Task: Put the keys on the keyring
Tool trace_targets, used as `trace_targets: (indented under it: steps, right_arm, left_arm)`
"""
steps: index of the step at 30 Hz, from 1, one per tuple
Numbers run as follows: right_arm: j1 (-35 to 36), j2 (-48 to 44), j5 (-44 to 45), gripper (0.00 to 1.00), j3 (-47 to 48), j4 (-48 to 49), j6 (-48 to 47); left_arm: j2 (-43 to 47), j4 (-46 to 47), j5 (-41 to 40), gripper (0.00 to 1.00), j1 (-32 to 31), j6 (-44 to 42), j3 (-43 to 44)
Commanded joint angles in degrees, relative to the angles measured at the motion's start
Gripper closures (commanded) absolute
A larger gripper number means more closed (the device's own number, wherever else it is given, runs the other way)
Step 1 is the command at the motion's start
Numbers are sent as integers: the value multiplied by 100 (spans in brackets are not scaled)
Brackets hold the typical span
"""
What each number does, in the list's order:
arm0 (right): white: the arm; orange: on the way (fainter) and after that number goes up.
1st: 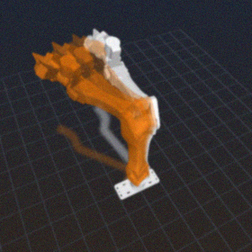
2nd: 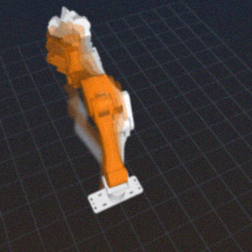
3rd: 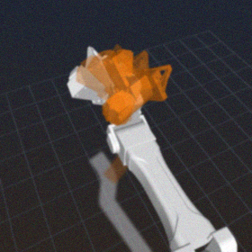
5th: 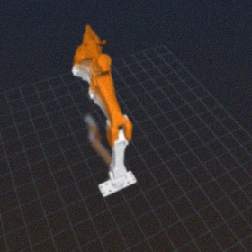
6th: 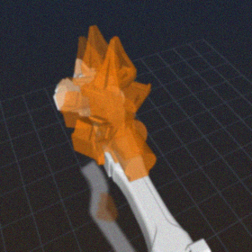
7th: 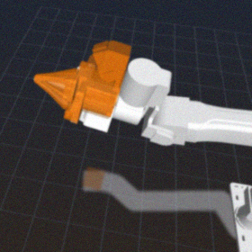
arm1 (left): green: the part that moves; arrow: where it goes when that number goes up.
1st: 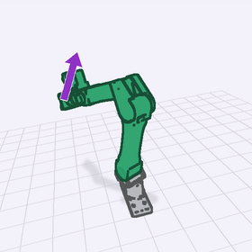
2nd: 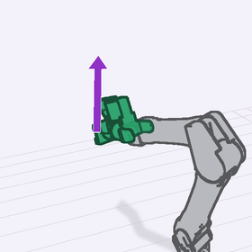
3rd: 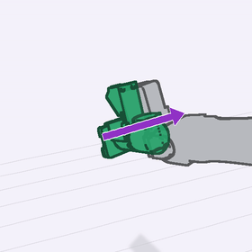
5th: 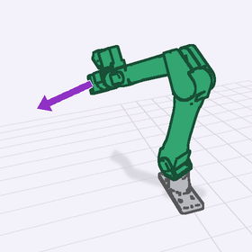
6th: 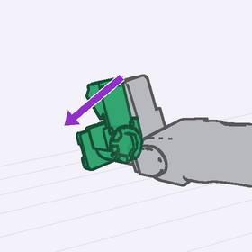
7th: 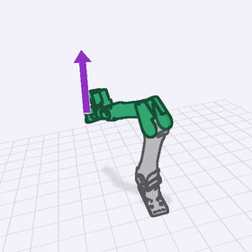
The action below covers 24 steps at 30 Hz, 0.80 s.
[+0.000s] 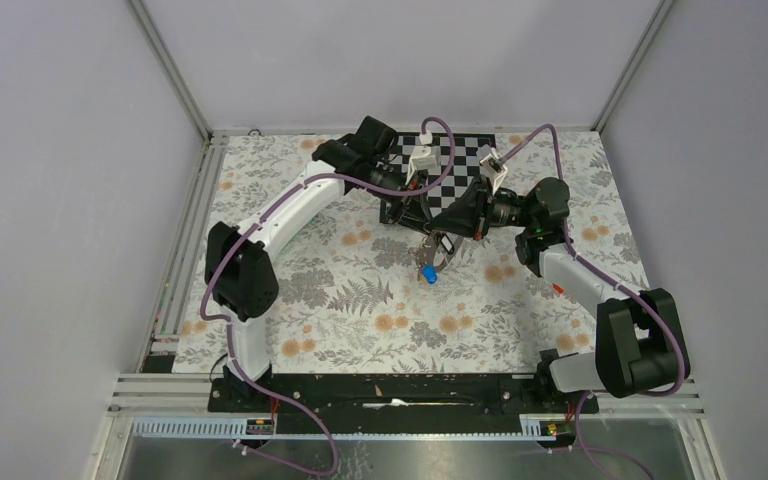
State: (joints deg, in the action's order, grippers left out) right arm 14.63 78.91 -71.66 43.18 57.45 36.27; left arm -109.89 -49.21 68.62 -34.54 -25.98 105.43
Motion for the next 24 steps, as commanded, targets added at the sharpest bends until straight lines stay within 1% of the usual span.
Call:
trace_targets:
  steps: [1,9,13,15,19,24]
  right_arm:
    - [75,-118,-4,100,23,206,-111]
    - [2,-202,-97,100,68,114,-160]
    - [-55,-266,-192,100,109,-158,-384]
    - [-82,-298,-231,100,128,-412,-564]
    - [-101,-355,-237,100,176,-1073,-1110]
    - [-97,-354,-48,100,341,-2114,-1973]
  left_arm:
    - [-15,283,322,91,-87,30,321]
    - [264,298,96,91,5,-112,15]
    - [419,298,-35,97,146,-154,-123]
    - [517,257,-236,100,158,-268,-212]
    - [667,118,-487,100,157,-466,-370]
    - [679,-158,-635,100,150,-623,-323]
